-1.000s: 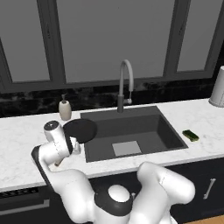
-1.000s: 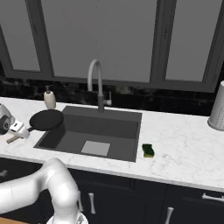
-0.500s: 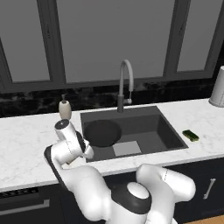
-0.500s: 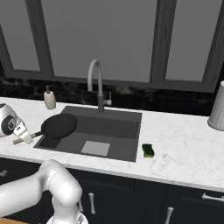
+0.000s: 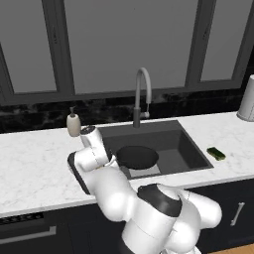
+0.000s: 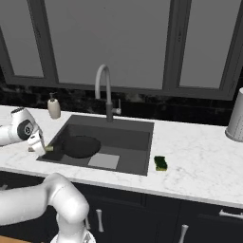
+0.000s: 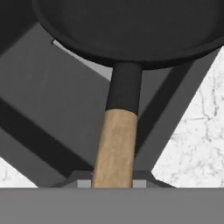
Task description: Pick the pan and sponge and place them into the sink. Then turn on the water.
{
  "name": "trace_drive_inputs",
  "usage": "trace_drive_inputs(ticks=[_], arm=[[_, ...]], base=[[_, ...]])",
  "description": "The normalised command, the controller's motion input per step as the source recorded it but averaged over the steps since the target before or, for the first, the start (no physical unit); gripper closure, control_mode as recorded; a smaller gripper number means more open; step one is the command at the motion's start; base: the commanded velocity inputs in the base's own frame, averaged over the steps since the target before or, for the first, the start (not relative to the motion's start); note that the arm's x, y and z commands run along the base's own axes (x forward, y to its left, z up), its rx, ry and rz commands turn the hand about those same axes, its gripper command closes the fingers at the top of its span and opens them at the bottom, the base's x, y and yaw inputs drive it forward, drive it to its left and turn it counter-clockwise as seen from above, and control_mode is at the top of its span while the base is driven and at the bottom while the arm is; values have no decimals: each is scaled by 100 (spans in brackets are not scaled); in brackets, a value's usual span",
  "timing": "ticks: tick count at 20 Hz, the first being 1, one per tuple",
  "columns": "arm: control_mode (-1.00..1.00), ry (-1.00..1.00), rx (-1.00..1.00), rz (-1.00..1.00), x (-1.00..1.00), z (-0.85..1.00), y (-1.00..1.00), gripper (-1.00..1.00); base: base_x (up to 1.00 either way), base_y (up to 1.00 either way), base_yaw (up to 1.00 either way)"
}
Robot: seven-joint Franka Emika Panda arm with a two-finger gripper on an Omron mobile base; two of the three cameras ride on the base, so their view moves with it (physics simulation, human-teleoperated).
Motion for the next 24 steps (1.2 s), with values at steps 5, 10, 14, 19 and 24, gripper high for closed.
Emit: trace_drive_inputs(ticks=[5, 10, 14, 19, 24], arm=[[-100, 0, 4, -11, 6, 10, -63, 100], [-100, 0, 3, -10, 30, 4, -46, 100], [-100, 0, 0, -9, 41, 0, -25, 100], [-100, 0, 0, -7, 52, 0, -2, 100], [-100, 0, 0, -6, 49, 0, -4, 100]], base=[[0, 0, 0], [0, 0, 0], [0, 0, 0], [0, 0, 0], [0, 0, 0]])
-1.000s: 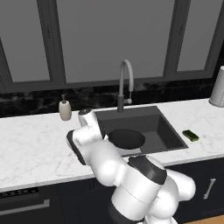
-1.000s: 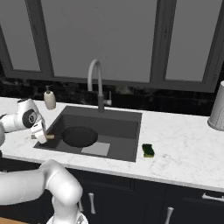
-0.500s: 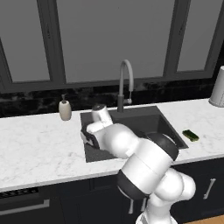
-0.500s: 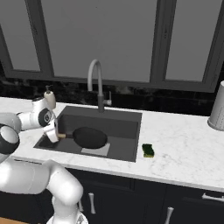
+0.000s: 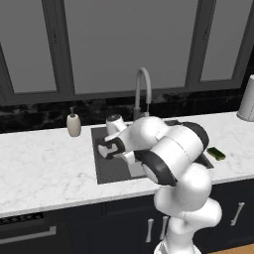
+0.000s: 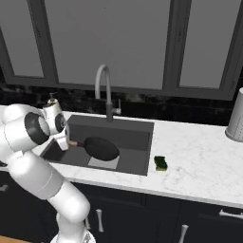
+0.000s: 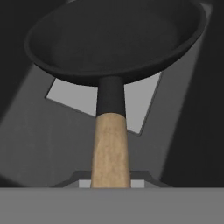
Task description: Pick the pan and sponge and place them into the sink. Then turn on the water.
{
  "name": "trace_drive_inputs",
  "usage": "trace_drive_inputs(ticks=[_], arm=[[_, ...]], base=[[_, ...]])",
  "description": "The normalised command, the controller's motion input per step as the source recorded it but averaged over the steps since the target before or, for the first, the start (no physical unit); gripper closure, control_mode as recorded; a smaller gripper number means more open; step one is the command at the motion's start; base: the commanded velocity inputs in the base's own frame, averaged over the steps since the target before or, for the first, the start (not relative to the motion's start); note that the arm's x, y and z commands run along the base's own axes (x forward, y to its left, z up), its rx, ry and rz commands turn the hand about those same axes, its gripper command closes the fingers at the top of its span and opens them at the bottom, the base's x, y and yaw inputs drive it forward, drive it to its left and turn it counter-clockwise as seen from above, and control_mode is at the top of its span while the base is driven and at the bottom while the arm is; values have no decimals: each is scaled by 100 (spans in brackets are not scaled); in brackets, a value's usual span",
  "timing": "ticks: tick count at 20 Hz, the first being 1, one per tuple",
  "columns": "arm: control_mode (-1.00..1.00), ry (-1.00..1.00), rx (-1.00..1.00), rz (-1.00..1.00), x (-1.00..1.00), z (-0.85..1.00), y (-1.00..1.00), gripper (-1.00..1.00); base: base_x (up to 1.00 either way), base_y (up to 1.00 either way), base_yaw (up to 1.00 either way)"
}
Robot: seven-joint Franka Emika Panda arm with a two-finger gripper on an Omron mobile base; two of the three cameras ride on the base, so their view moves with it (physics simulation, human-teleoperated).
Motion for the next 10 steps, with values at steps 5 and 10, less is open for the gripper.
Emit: trace_drive_inputs(ticks=[5, 10], arm=[[-100, 0, 0, -7, 24, -2, -14, 100], [-100, 0, 0, -12, 12, -13, -7, 100]], base=[[0, 0, 0], [0, 0, 0]])
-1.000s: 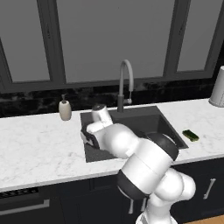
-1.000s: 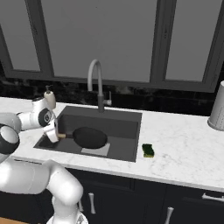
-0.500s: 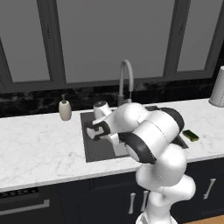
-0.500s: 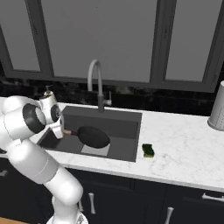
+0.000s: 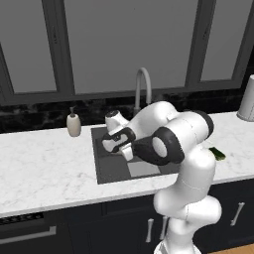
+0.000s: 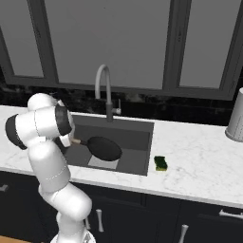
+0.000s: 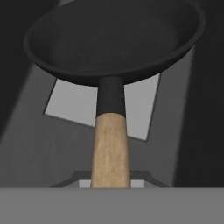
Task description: Pick the pan and sponge and place them into the sink. Then turn on the water.
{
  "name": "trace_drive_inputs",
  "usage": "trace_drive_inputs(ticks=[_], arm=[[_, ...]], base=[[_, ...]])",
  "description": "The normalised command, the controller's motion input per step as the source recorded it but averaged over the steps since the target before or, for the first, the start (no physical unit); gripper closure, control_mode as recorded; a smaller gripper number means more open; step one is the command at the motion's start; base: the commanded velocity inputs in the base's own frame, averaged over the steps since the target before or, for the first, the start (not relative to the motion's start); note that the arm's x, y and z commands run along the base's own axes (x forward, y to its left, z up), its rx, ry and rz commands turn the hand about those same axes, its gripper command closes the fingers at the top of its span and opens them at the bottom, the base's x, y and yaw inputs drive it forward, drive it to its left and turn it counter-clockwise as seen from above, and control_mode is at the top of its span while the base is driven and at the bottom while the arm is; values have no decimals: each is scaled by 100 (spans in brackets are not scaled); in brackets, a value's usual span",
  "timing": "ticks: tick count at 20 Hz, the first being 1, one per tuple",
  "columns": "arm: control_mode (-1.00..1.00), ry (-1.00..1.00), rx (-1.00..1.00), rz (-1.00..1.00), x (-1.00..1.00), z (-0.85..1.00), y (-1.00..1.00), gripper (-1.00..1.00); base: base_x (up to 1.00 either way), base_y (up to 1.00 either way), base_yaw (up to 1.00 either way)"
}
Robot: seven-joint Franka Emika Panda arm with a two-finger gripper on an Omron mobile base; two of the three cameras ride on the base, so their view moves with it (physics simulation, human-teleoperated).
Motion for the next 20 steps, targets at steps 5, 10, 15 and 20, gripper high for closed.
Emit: trace_drive_inputs(ticks=[5, 10, 15, 20], arm=[[-100, 0, 0, -9, 23, -36, -20, 100], [-100, 0, 1, -4, 22, -44, -14, 100], [-100, 0, 0, -2, 24, -37, 0, 100], [-100, 0, 1, 0, 24, -30, 0, 100]], base=[[0, 0, 0], [0, 0, 0], [0, 0, 0], [0, 0, 0]])
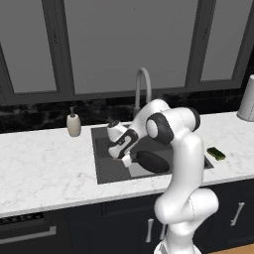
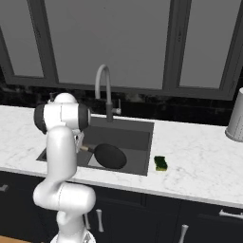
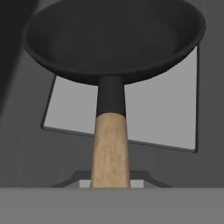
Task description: Pick the pan and sponge and place them into the sink. Then turn on the water.
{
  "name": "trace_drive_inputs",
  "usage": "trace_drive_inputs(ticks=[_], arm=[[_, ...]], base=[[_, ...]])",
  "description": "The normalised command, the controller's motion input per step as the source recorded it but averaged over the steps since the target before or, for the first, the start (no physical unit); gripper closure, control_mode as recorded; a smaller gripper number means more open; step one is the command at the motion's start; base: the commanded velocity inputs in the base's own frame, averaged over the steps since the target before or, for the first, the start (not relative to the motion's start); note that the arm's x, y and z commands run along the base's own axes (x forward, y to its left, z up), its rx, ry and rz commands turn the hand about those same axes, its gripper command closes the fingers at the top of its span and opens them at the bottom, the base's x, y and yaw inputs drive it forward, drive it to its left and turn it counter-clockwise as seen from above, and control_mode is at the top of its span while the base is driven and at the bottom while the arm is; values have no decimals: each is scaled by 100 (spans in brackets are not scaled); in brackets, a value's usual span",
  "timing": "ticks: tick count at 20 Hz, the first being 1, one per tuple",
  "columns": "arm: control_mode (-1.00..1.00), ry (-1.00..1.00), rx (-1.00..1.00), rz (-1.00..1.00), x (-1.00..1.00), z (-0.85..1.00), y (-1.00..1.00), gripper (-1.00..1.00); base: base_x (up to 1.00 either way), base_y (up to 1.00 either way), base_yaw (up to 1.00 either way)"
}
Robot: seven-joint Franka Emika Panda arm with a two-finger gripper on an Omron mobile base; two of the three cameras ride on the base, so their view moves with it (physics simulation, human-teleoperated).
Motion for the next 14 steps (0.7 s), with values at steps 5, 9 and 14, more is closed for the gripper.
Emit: trace_drive_inputs(ticks=[5, 9, 14], arm=[[-100, 0, 2, 0, 13, -30, 0, -100], [-100, -2, 0, 0, 6, -2, 0, -100], [-100, -1, 0, 0, 0, 42, 0, -100]], base=[[0, 0, 0], [0, 0, 0], [0, 0, 0]])
